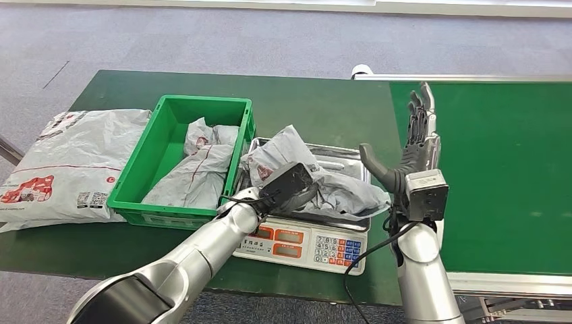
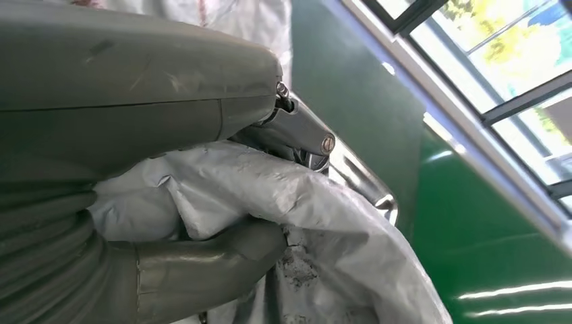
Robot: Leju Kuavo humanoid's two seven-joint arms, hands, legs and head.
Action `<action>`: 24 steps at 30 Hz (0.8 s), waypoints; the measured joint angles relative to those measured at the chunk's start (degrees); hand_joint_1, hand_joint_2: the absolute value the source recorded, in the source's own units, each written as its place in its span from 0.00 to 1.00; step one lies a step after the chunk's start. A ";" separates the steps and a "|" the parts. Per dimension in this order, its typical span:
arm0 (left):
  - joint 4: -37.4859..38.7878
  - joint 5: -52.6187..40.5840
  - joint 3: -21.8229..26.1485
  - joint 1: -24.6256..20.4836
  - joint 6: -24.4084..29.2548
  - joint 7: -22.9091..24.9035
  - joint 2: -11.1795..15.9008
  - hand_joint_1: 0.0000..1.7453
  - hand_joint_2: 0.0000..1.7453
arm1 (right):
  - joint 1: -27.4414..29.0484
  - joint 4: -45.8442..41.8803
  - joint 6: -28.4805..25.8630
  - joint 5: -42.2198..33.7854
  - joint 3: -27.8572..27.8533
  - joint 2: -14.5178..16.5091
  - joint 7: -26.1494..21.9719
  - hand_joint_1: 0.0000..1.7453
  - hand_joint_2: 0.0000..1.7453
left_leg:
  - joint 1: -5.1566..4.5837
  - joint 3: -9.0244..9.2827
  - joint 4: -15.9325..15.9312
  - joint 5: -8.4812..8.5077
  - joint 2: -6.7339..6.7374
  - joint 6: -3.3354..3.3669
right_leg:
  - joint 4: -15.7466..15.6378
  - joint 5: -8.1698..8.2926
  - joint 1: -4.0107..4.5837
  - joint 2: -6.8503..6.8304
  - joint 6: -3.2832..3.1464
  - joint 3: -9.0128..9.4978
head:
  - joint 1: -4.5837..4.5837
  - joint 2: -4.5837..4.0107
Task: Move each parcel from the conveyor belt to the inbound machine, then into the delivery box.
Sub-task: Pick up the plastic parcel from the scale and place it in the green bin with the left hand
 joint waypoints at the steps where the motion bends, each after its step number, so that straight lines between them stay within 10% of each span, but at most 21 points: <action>1: -0.17 0.09 0.26 0.00 0.19 -0.34 0.01 1.00 1.00 | -0.04 0.07 0.03 0.04 0.00 0.00 0.01 0.00 1.00 | 0.00 0.00 0.00 0.00 0.00 0.00 | 0.00 0.00 0.00 0.00 0.00 0.00 | 0.00 0.00; 16: -2.57 0.23 1.11 0.35 2.56 -5.54 0.18 1.00 1.00 | -0.24 0.29 0.52 -0.06 0.00 0.11 0.03 0.00 1.00 | 0.00 -0.01 0.00 0.00 0.00 0.00 | 0.00 0.00 0.00 0.00 0.00 0.00 | 0.00 0.00; 24: -17.38 -8.86 1.66 3.48 21.48 -4.73 1.96 1.00 1.00 | 0.01 0.30 0.92 -0.32 0.00 0.09 -0.03 0.00 1.00 | 0.00 0.00 0.00 0.00 0.02 0.00 | 0.00 0.00 0.01 0.02 0.00 -0.02 | 0.00 0.00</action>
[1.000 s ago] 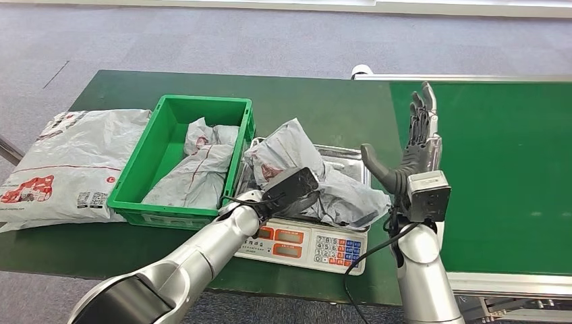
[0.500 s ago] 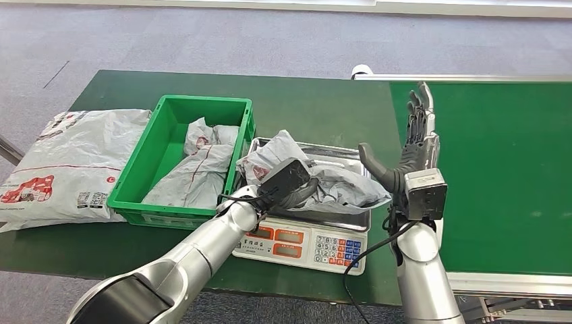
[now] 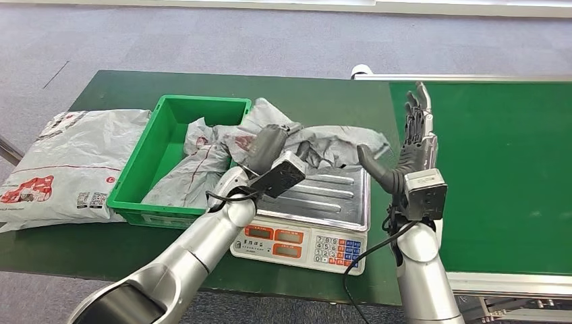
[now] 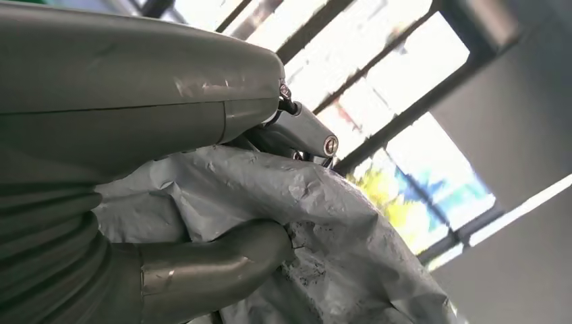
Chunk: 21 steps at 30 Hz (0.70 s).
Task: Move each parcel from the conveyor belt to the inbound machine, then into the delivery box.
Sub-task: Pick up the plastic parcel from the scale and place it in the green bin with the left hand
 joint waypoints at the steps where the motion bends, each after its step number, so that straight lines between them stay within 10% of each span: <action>1: -2.24 -0.34 0.24 0.64 1.57 -0.21 0.44 1.00 1.00 | 0.06 0.00 -0.18 0.07 0.00 0.00 -0.02 0.00 1.00 | 0.00 0.00 0.00 0.00 0.00 0.00 | 0.00 0.00 0.00 0.00 0.00 0.00 | 0.00 0.00; 9: -14.88 -6.50 4.46 3.16 9.27 -0.79 3.46 1.00 1.00 | 0.10 0.21 -1.56 0.91 0.00 0.00 -0.41 0.00 1.00 | 0.02 0.00 0.00 0.01 0.00 0.00 | 0.00 0.00 0.01 0.00 0.00 -0.01 | 0.00 0.00; 21: -12.53 -15.76 7.97 1.26 15.12 3.74 5.26 1.00 1.00 | -0.22 0.68 -1.70 1.08 0.00 0.00 -0.36 0.00 1.00 | 0.01 0.00 0.00 0.01 -0.01 -0.01 | 0.00 0.00 0.01 0.00 0.00 -0.01 | 0.00 0.00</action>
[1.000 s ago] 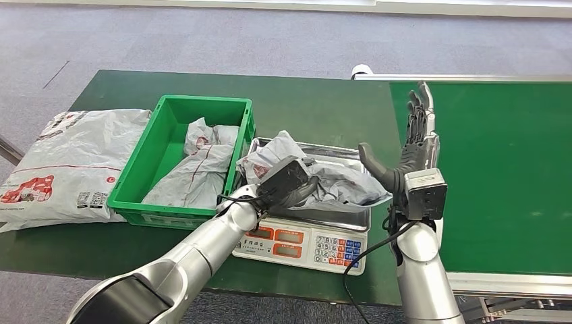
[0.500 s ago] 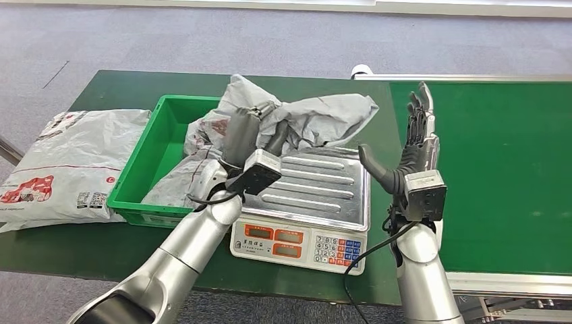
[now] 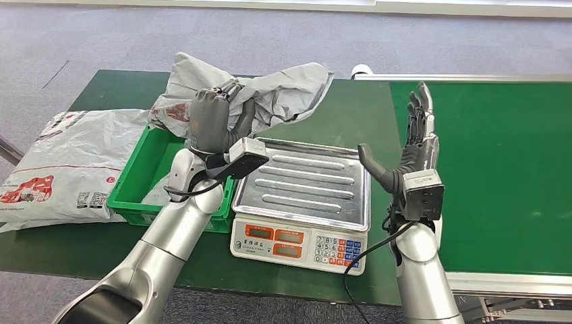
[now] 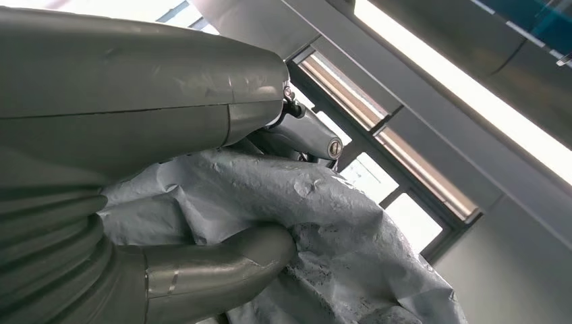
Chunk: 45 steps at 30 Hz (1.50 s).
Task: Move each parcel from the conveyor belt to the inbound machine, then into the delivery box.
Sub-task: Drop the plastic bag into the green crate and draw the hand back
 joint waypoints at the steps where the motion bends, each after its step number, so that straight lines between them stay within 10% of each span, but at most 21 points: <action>1: 1.19 -0.48 0.25 -0.49 0.13 0.97 0.07 1.00 1.00 | -0.02 0.04 -0.03 0.01 0.00 0.00 0.03 0.00 1.00 | 0.00 0.00 0.00 0.00 0.00 0.00 | 0.00 0.00 0.00 0.00 0.00 0.00 | 0.00 0.00; 10: 21.34 -10.58 2.28 -6.45 -1.04 20.08 3.38 1.00 1.00 | 0.34 0.05 -0.78 0.03 0.00 -0.03 0.05 0.00 1.00 | 0.03 0.05 0.00 0.04 0.06 -0.06 | 0.03 0.01 0.03 0.10 -0.01 -0.01 | 0.00 0.00; 29: 32.68 -14.23 3.90 -7.96 -13.11 28.76 7.48 1.00 1.00 | -0.01 0.80 -1.76 0.03 0.00 -0.44 0.14 0.00 1.00 | 0.04 0.00 0.00 0.05 0.01 -0.06 | 0.03 0.01 0.04 0.04 -0.02 -0.01 | 0.00 0.00; 30: 32.91 -14.32 3.91 -7.96 -13.42 29.06 7.57 0.97 1.00 | -0.18 0.96 -1.76 0.02 0.00 -0.46 0.13 0.00 1.00 | 0.04 0.00 0.00 0.05 0.01 -0.06 | 0.03 0.01 0.04 0.04 -0.02 -0.01 | 0.00 0.00; 34: 33.61 -13.91 4.62 -7.95 -13.70 30.39 7.78 0.02 1.00 | -0.61 1.38 -1.85 0.01 0.01 -0.50 0.20 0.00 1.00 | 0.04 0.00 0.00 0.05 0.01 -0.06 | 0.04 0.01 0.03 0.04 -0.02 -0.01 | 0.00 0.00; 45: 34.02 -14.77 6.78 -7.91 -11.60 29.74 8.16 0.00 1.00 | -0.63 2.04 -3.03 -0.17 0.85 -0.92 0.74 0.00 1.00 | 0.04 0.00 0.00 0.05 0.00 -0.06 | 0.03 0.01 0.03 0.03 -0.02 0.00 | 0.00 0.00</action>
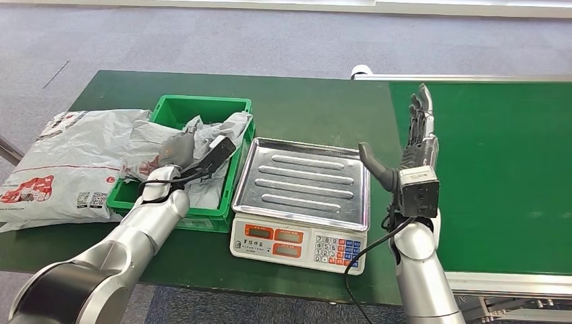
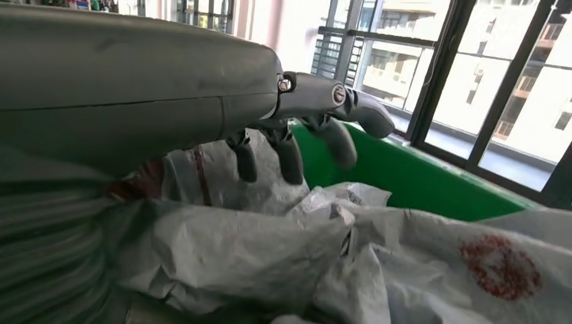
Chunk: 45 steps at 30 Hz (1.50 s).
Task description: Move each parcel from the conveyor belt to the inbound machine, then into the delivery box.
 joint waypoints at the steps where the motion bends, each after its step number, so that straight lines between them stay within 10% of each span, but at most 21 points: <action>1: -0.02 -0.03 0.19 0.01 0.58 -0.40 0.03 0.00 1.00 | 0.00 0.00 -0.03 -0.02 0.02 -0.05 0.04 0.00 1.00 | 0.00 0.00 0.00 0.00 0.00 0.00 | 0.00 0.00 0.00 0.00 0.00 0.00 | 0.00 0.00; 11: -10.27 -3.82 5.12 4.40 19.34 -18.04 -0.62 0.00 1.00 | 0.11 0.00 -0.20 -0.07 0.97 -0.66 0.21 0.00 1.00 | -0.01 -0.01 0.00 -0.01 0.00 0.00 | -0.01 -0.01 -0.01 0.00 0.00 -0.02 | 0.00 0.00; 32: -37.42 -16.81 18.66 13.84 19.80 -27.20 -6.79 0.00 1.00 | 0.09 0.55 -0.99 -0.89 2.13 -1.36 -0.22 0.00 1.00 | 0.01 -0.05 0.00 -0.02 0.01 -0.01 | -0.02 -0.01 0.00 0.01 0.00 -0.04 | 0.00 0.00; 38: -41.23 7.36 20.83 15.54 19.80 -43.02 -10.33 0.00 1.00 | -0.16 0.74 -1.04 -0.99 2.22 -1.56 -0.42 0.00 1.00 | -0.01 -0.03 0.00 -0.04 0.00 0.00 | -0.05 -0.01 -0.01 0.01 0.00 -0.04 | 0.00 0.00; 45: -46.71 36.81 4.69 20.90 11.74 -44.91 -8.44 0.00 1.00 | -1.28 2.10 -0.96 -1.76 2.46 -2.01 -0.89 0.00 1.00 | 0.00 -0.05 0.00 -0.04 -0.09 0.02 | -0.04 -0.02 0.00 -0.07 0.01 -0.02 | 0.00 0.00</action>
